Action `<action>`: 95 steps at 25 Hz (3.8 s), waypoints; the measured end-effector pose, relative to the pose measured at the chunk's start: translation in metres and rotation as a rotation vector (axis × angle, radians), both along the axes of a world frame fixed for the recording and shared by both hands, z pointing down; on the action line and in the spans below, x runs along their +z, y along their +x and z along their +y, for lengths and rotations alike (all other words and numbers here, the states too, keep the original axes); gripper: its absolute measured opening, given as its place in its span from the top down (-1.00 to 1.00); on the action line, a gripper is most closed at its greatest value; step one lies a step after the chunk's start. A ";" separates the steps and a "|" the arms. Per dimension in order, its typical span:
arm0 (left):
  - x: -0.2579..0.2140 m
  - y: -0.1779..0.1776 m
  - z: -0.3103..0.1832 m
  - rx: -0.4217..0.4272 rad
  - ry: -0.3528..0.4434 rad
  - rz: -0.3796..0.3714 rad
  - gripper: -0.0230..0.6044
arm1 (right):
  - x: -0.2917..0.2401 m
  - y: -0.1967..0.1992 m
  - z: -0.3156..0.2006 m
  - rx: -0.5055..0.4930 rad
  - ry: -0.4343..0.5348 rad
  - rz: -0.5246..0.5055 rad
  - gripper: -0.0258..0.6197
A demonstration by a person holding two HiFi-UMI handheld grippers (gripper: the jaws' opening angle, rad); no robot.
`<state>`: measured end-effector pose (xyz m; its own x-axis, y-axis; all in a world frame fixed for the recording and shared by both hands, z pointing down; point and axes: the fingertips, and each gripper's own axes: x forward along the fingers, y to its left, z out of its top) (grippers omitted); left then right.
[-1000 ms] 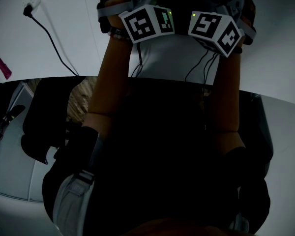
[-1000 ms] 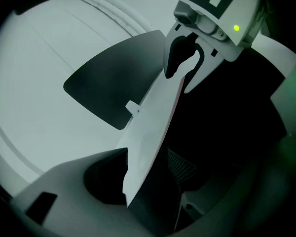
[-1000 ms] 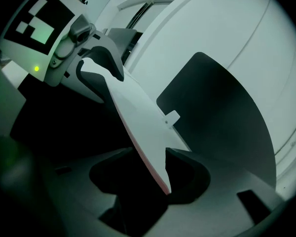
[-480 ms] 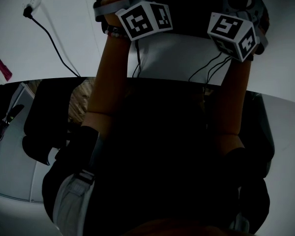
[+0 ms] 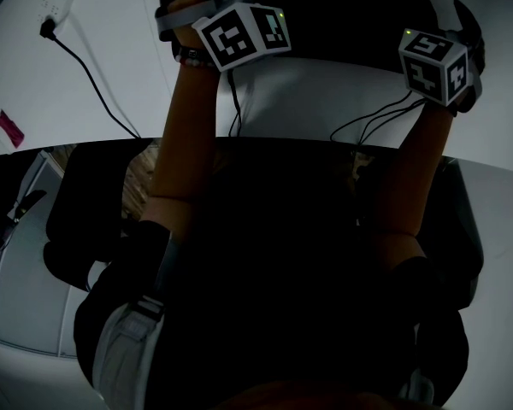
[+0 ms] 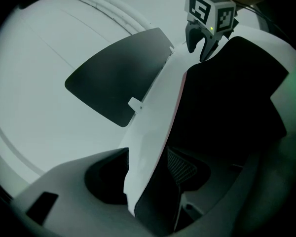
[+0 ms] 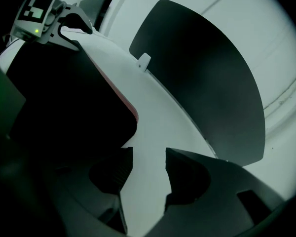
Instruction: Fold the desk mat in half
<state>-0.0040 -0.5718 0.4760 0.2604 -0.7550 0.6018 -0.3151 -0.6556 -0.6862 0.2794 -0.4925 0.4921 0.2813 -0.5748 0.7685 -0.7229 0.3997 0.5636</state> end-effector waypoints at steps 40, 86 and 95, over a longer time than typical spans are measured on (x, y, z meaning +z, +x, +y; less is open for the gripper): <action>-0.023 -0.015 0.011 -0.023 -0.002 -0.002 0.12 | -0.038 -0.081 -0.024 -0.200 0.123 -0.191 0.34; -0.211 -0.013 0.225 -0.078 0.120 0.147 0.12 | -0.227 -0.198 0.144 -0.618 0.413 -0.381 0.23; -0.250 -0.036 0.275 0.017 0.151 0.243 0.12 | -0.271 -0.220 0.192 -0.582 0.497 -0.346 0.18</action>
<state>-0.0404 -0.2967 0.2262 0.3965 -0.8256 0.4015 -0.4720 -0.5584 -0.6822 0.0594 -0.3009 0.2209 -0.3694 -0.8499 0.3758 -0.6427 0.5257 0.5573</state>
